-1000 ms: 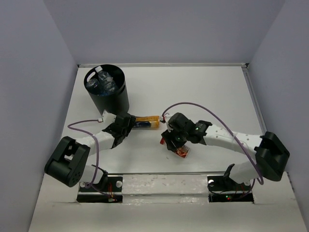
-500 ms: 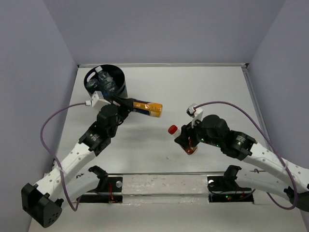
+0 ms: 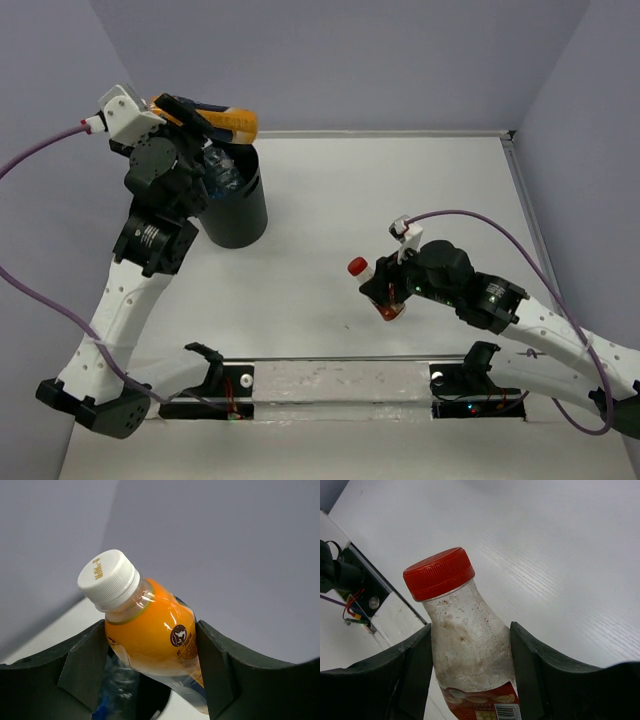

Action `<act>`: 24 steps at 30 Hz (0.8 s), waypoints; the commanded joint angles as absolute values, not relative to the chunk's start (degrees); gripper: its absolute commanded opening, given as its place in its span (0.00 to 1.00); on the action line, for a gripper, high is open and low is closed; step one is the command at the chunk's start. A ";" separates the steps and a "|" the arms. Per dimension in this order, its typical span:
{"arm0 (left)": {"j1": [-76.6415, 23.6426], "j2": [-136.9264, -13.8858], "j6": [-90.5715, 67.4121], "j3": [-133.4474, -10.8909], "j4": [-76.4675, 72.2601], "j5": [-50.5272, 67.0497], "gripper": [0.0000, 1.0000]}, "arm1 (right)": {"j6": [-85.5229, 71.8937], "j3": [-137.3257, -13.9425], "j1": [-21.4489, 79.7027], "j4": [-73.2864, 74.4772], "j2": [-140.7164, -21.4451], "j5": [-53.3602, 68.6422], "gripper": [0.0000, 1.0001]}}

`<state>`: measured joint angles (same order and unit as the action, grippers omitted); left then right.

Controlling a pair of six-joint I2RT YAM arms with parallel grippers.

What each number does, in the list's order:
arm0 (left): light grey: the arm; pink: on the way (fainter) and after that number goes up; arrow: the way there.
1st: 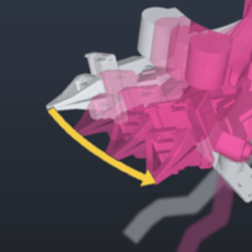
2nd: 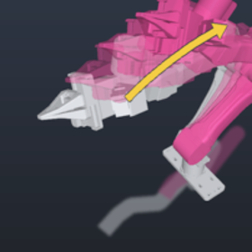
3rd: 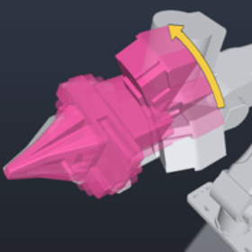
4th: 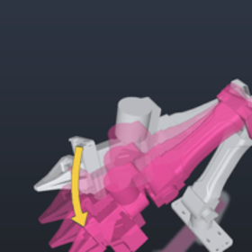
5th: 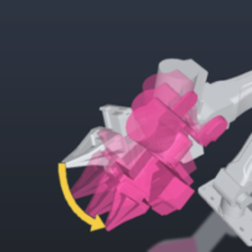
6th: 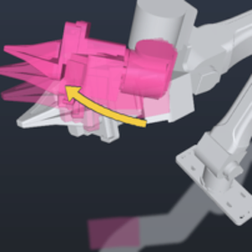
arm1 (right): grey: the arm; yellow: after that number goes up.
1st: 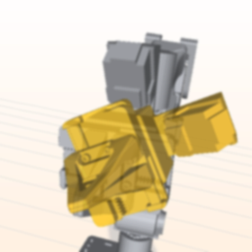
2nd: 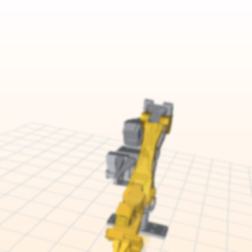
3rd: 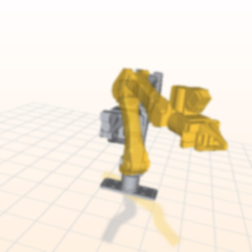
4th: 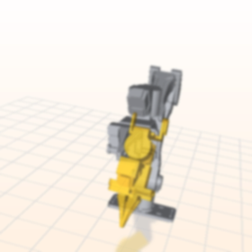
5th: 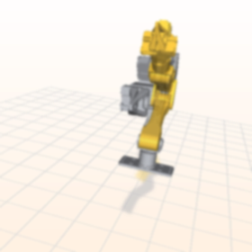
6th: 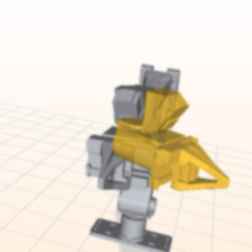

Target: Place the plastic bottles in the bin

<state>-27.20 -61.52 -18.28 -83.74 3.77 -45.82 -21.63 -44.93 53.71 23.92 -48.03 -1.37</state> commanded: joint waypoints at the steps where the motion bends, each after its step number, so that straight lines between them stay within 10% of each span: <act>1: -23.30 -68.97 -1.86 -86.31 -1.39 -54.75 0.16 | -22.85 -44.39 54.14 18.28 -46.76 -1.85 0.29; 24: -26.62 -78.05 12.74 -69.96 -18.98 -54.76 0.17 | -24.70 -43.06 54.14 13.80 -47.81 -3.25 0.29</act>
